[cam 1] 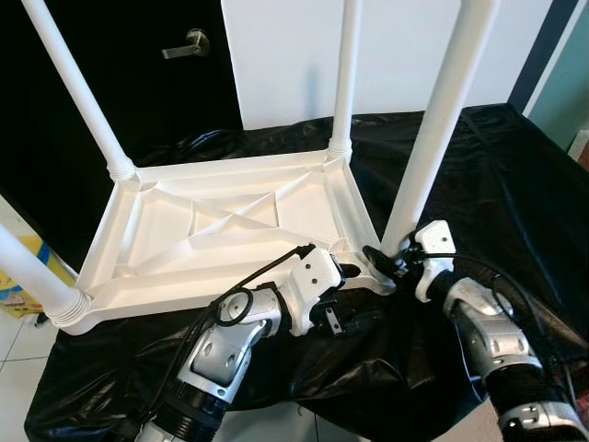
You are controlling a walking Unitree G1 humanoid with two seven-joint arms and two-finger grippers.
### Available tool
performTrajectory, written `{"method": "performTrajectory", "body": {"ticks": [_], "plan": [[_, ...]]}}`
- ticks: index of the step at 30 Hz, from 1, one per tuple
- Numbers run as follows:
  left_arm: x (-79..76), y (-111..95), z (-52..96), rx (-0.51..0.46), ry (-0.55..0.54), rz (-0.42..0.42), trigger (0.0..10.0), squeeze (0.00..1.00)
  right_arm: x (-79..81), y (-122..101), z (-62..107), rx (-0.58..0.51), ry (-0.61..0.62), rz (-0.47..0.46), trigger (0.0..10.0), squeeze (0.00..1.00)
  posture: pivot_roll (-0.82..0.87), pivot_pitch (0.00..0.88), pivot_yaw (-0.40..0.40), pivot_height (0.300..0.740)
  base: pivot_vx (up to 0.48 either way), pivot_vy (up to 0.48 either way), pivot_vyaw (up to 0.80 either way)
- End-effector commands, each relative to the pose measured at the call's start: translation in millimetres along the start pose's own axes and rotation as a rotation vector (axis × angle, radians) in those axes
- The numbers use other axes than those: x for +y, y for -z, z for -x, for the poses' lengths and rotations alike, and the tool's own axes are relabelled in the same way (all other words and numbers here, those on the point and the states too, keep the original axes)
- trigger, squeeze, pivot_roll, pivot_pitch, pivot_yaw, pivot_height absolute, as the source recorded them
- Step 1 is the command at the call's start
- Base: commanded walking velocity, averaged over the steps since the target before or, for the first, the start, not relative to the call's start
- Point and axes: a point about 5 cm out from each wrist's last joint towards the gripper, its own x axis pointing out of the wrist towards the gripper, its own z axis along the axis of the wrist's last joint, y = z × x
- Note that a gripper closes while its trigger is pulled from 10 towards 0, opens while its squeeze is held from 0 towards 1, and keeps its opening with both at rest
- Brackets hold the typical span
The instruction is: Building children table
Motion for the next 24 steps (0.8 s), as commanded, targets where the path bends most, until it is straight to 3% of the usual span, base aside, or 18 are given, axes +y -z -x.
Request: {"method": "performTrajectory", "body": {"ticks": [1, 9, 12, 16, 24], "plan": [[5.0, 3.9, -0.1, 0.014, -0.092, 0.004, 10.0, 0.00, 11.4, 9.7, 0.5, 0.043, 0.067, -0.030, 10.0, 0.00, -0.15, 0.010, 0.034, 0.740, 0.000, 0.000, 0.00], [3.8, 4.0, -0.5, 0.005, -0.102, 0.018, 10.0, 0.00, 14.7, 8.0, 0.6, 0.037, 0.279, -0.127, 10.0, 0.00, -0.14, 0.011, 0.020, 0.740, 0.000, 0.000, 0.00], [3.4, 4.1, -0.3, 0.003, -0.105, 0.020, 10.0, 0.00, 14.6, 10.1, 2.8, 0.053, 0.360, -0.111, 10.0, 0.00, -0.14, 0.012, 0.016, 0.740, 0.000, 0.000, 0.00], [3.3, 2.6, -0.1, -0.009, -0.114, 0.027, 10.0, 0.00, 19.7, 9.5, 10.4, 0.042, 0.558, -0.074, 10.0, 0.00, -0.13, 0.006, 0.007, 0.740, 0.000, 0.000, 0.00], [4.6, 1.4, -0.3, -0.014, -0.118, 0.025, 10.0, 0.00, 35.9, 9.1, 10.0, 0.052, 0.599, -0.095, 10.0, 0.00, -0.13, 0.000, 0.001, 0.740, 0.000, 0.000, 0.00]]}}
